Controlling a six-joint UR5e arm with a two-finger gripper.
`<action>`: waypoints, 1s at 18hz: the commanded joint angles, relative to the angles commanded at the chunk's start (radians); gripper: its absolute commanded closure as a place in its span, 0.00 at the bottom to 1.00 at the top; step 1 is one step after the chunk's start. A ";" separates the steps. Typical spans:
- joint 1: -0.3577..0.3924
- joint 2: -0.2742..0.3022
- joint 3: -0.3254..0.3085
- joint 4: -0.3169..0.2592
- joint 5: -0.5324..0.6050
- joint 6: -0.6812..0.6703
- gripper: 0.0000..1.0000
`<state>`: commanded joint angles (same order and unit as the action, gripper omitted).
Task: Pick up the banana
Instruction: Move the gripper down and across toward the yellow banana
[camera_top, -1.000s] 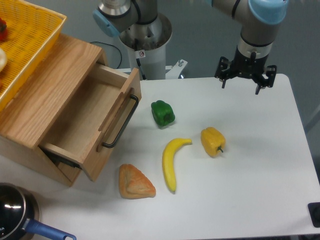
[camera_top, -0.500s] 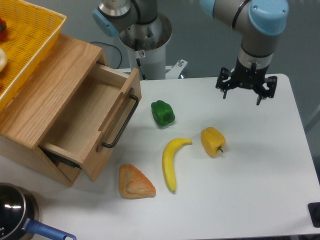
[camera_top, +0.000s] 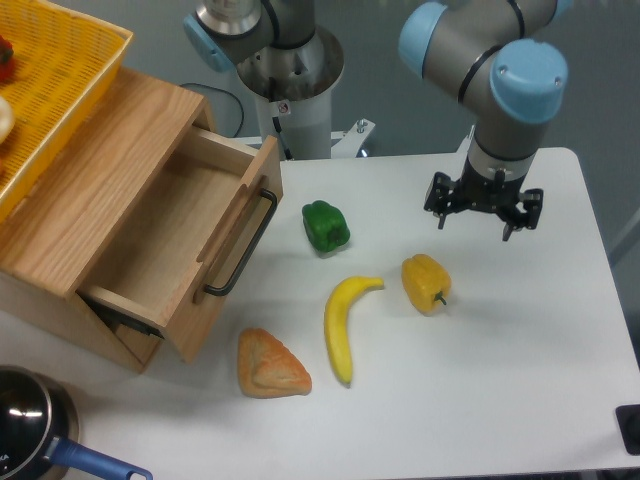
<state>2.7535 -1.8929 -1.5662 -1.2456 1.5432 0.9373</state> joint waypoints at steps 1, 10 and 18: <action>-0.005 -0.008 0.000 0.000 -0.003 -0.009 0.00; -0.054 -0.074 -0.006 0.009 -0.090 -0.114 0.00; -0.103 -0.124 -0.002 0.015 -0.167 -0.117 0.00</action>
<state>2.6508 -2.0171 -1.5677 -1.2303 1.3760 0.8207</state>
